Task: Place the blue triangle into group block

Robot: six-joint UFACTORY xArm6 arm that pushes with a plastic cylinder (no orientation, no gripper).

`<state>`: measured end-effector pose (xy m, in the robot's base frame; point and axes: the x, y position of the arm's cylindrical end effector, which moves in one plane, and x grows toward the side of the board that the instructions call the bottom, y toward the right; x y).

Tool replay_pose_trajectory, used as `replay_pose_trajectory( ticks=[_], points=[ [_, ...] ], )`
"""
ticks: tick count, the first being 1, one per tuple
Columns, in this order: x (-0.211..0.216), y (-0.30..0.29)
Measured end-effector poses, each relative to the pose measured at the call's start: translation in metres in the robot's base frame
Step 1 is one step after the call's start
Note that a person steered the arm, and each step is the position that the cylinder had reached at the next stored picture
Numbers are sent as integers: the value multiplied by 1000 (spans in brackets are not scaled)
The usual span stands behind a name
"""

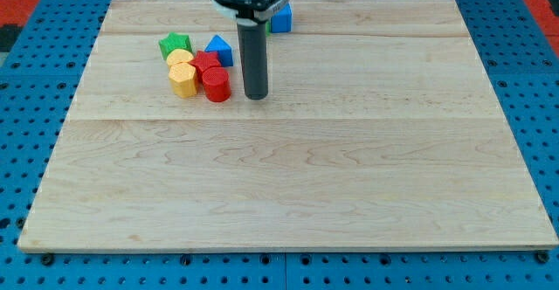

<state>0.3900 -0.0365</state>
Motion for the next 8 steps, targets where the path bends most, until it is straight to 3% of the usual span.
replay_pose_trajectory(
  ticks=[1,3,4,6,8],
  points=[
    [9,-43],
    [48,-8],
    [-17,47],
    [-89,-15],
    [-89,-29]
  ],
)
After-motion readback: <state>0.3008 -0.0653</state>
